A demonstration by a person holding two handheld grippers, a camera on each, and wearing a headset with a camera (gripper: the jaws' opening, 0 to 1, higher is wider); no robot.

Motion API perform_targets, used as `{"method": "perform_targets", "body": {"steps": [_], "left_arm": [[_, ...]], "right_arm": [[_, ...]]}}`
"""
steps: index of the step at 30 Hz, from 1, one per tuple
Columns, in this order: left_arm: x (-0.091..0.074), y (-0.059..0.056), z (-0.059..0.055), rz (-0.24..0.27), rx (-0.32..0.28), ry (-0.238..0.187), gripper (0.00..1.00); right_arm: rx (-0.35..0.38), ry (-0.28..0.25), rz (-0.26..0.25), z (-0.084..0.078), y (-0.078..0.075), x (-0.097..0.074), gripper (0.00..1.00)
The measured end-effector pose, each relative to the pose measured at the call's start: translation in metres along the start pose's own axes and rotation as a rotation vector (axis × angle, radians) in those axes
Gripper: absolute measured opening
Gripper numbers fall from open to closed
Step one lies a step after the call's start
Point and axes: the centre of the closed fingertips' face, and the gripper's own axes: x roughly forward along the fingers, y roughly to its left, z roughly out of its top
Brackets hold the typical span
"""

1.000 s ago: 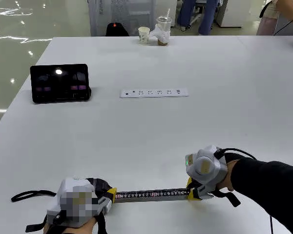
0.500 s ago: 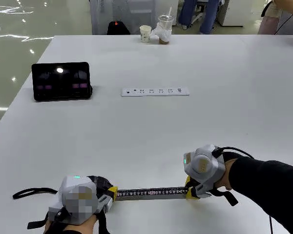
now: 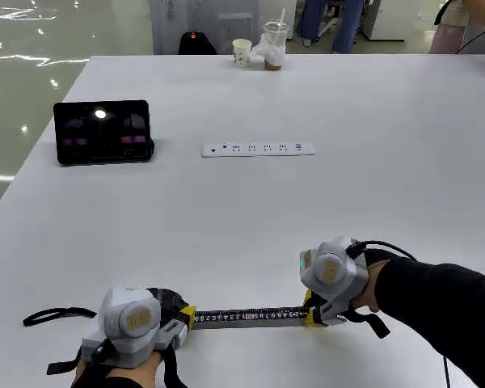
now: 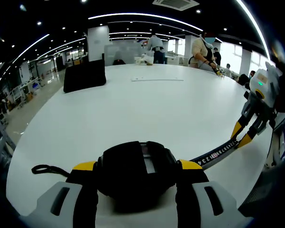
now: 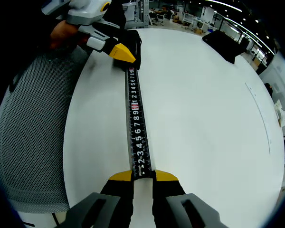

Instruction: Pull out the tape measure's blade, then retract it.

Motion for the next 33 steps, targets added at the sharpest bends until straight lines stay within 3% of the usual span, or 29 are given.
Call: {"method": "perform_targets", "body": {"steps": [33], "left_arm": [[0.000, 0.001, -0.001, 0.000, 0.009, 0.004, 0.61]], "right_arm": [[0.019, -0.030, 0.000, 0.019, 0.002, 0.007, 0.12]]}}
